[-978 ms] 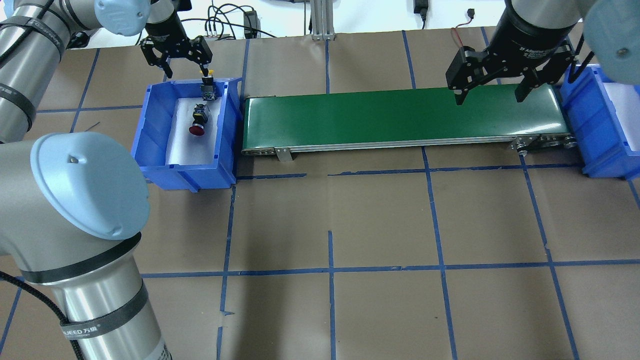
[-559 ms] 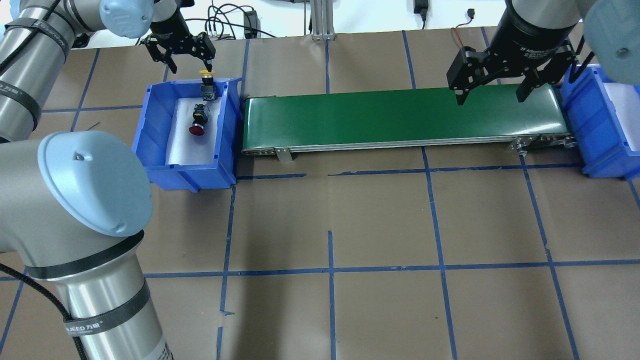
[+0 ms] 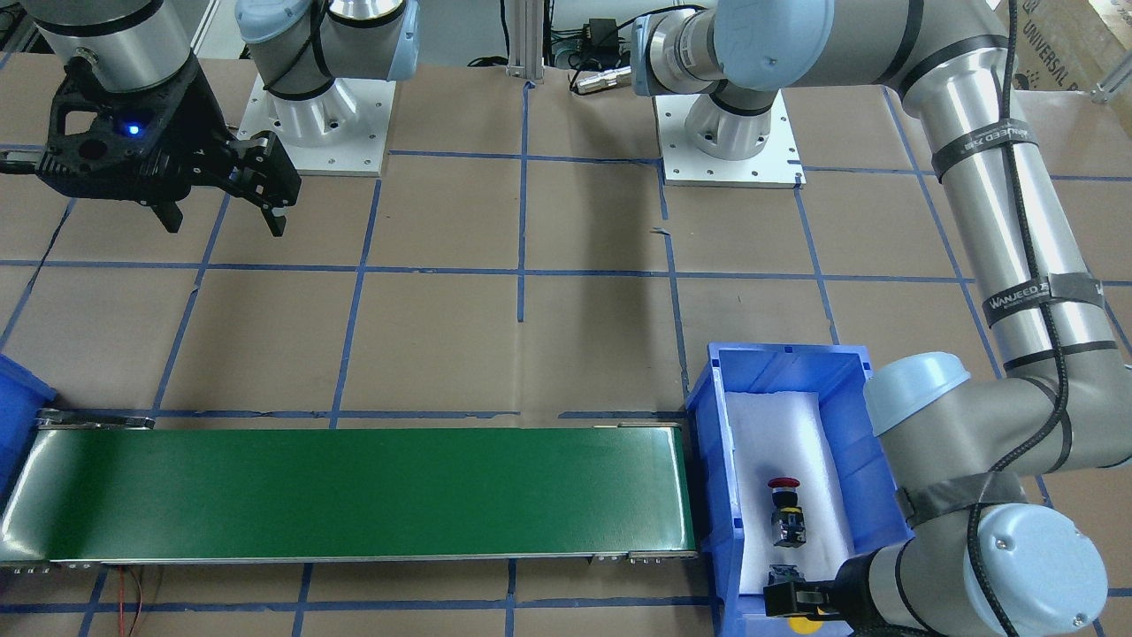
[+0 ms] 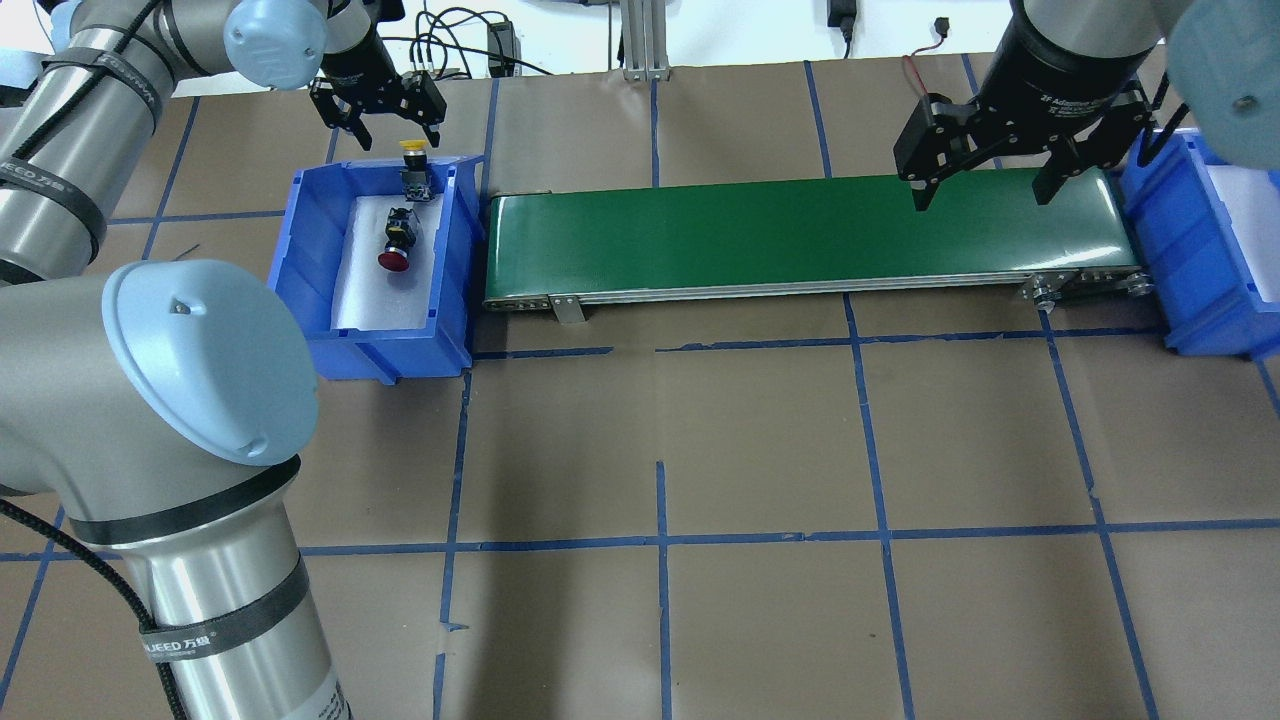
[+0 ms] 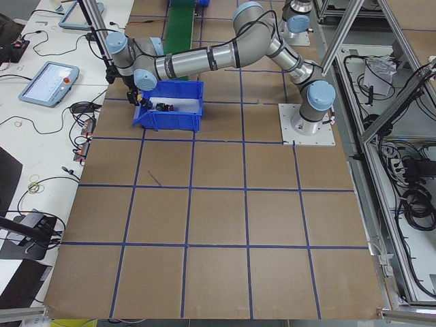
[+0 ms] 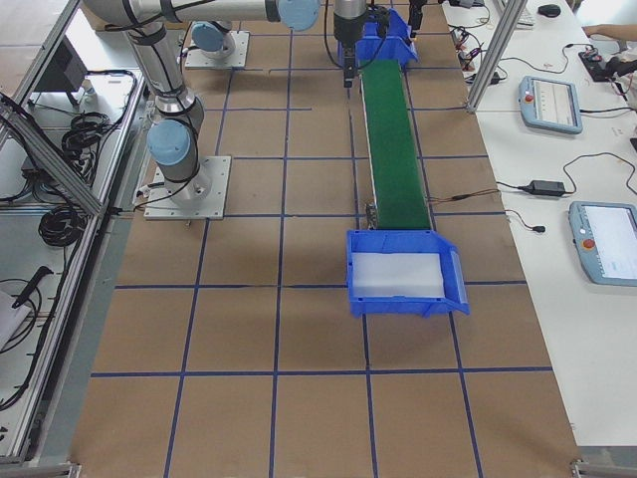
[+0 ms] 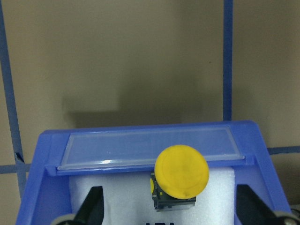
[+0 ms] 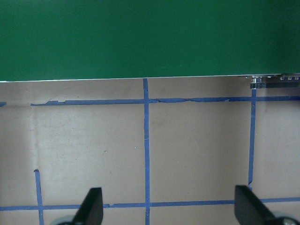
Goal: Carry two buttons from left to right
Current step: 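Lower the left gripper and grasp the yellow-capped button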
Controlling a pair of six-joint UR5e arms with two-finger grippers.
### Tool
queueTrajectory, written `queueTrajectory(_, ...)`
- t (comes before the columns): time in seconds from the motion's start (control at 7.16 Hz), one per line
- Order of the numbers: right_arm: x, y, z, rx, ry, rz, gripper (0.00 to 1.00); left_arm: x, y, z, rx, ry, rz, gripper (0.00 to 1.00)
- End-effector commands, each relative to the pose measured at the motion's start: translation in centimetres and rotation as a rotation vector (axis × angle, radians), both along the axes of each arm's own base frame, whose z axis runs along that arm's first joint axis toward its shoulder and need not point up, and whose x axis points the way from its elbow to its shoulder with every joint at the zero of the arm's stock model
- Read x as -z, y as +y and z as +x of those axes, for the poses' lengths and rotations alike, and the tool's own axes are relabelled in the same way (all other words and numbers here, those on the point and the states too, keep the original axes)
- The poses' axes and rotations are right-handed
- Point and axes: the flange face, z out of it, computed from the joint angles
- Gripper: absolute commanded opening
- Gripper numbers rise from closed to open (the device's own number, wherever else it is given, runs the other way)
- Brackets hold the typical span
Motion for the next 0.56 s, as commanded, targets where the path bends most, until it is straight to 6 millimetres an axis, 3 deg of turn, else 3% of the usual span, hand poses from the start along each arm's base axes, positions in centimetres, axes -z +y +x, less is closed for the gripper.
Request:
queueTrajectory(0.0,0.00,0.01,0.07,-0.001,-0.001,0.000,1.00,1.16,-0.36,-0.07,0.013,-0.002,-0.003,1.00)
queueTrajectory(0.28,-0.08,0.07,0.10,-0.001,-0.004,-0.002,1.00,1.24,-0.42,-0.08,0.014,0.000,-0.006,1.00)
queueTrajectory(0.42,0.00,0.01,0.07,-0.001,-0.001,0.000,1.00,1.17,-0.45,-0.08,0.014,-0.001,-0.008,0.94)
